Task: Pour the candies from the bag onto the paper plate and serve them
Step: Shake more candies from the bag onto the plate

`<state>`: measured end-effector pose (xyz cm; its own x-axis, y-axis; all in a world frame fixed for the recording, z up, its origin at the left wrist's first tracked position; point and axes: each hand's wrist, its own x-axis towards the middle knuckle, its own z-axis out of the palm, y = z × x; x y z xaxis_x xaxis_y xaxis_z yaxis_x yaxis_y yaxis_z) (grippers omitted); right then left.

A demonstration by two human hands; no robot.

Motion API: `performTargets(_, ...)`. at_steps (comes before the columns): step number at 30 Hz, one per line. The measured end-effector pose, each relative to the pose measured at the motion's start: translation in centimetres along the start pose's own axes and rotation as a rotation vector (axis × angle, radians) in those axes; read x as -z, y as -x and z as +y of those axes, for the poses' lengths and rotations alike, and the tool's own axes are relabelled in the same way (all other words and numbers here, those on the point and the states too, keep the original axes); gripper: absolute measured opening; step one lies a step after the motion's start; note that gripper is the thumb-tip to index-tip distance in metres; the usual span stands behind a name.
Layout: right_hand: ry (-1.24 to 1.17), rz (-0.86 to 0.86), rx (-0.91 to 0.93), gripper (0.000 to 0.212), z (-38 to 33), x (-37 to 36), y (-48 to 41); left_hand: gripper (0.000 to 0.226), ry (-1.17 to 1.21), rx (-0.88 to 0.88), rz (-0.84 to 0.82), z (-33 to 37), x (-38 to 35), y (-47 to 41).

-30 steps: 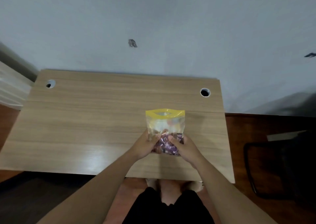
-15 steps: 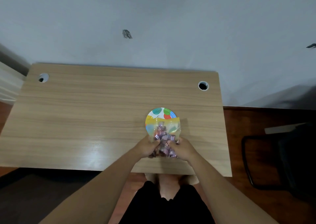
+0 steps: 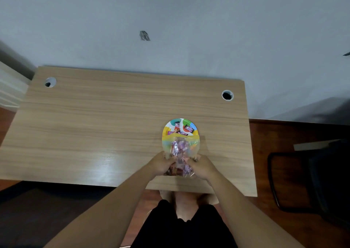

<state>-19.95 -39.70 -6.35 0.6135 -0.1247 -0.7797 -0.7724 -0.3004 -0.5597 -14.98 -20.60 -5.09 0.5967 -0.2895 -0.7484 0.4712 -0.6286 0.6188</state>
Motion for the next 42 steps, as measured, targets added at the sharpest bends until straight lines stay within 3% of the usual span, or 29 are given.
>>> performTargets(6,-0.027,0.01,-0.007,0.022,0.2,-0.3,0.0,0.047,0.069,0.034,0.007,-0.9,0.0,-0.4)
performTargets(9,-0.06,0.007,-0.008,0.011,0.1,-0.4,0.4,0.025,0.121,0.093,0.032,-1.1,-0.1,-0.5)
performTargets(14,-0.091,0.006,-0.031,0.026,-0.1,-0.3,0.9,0.018,0.133,0.104,0.05,-1.4,-0.1,-0.8)
performTargets(22,-0.068,0.027,-0.025,0.02,0.0,0.1,0.7,0.025,0.164,0.086,0.041,-1.6,0.2,-0.7)
performTargets(27,-0.057,0.044,-0.019,0.04,0.2,0.3,0.6,0.036,0.164,0.094,0.041,-1.5,0.4,-0.5)
performTargets(36,-0.052,0.045,0.022,0.033,-0.3,0.7,1.0,0.041,0.173,0.076,0.031,-1.5,0.9,-0.3)
performTargets(42,-0.052,0.057,0.038,0.041,-0.7,0.9,1.4,0.039,0.203,0.059,0.041,-1.4,1.3,-0.1)
